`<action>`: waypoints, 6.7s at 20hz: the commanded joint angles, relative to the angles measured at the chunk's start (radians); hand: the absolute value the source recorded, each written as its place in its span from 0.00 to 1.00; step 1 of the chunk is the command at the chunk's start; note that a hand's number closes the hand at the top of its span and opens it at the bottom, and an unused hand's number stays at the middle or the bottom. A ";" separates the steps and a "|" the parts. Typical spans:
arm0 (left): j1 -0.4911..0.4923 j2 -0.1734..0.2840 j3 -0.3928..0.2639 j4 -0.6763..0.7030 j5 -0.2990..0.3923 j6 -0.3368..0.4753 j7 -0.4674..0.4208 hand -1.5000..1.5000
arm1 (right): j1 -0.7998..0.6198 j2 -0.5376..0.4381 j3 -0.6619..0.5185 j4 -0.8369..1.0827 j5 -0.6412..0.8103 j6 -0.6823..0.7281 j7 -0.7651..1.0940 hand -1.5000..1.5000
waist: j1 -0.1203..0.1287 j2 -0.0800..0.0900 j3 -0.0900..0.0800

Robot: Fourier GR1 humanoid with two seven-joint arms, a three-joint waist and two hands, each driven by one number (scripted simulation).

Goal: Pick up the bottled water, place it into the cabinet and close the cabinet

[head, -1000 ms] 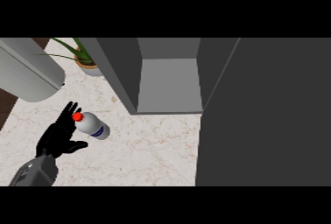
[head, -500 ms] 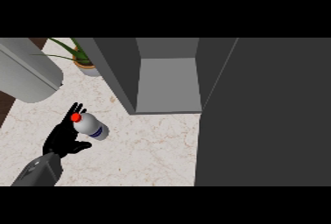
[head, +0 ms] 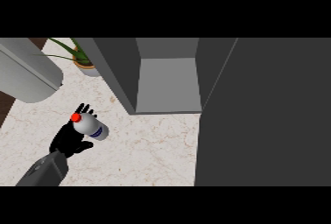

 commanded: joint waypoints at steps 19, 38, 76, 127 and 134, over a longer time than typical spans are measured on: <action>-0.033 -0.112 -0.018 -0.014 0.007 -0.098 -0.038 1.00 | 0.003 -0.020 -0.004 -0.019 -0.026 -0.016 0.028 0.00 | 0.000 0.000 0.000; 0.192 -0.125 -0.022 -0.241 0.052 -0.013 -0.243 1.00 | 0.000 -0.006 0.028 0.044 0.024 -0.036 -0.016 0.00 | 0.022 -0.008 0.002; 0.024 -0.281 -0.579 -1.007 0.235 0.810 0.260 1.00 | -0.037 0.005 0.143 0.040 0.051 -0.114 0.023 0.00 | 0.010 -0.006 0.002; -0.431 -0.160 -0.654 -0.338 -0.157 1.355 0.303 0.00 | -0.113 -0.042 0.088 0.095 -0.031 -0.043 0.005 0.00 | -0.073 0.027 0.000; -0.477 -0.138 -0.564 -0.199 -0.114 1.282 0.176 0.00 | -0.098 -0.049 0.077 0.109 -0.062 -0.019 -0.022 0.00 | -0.061 0.026 0.000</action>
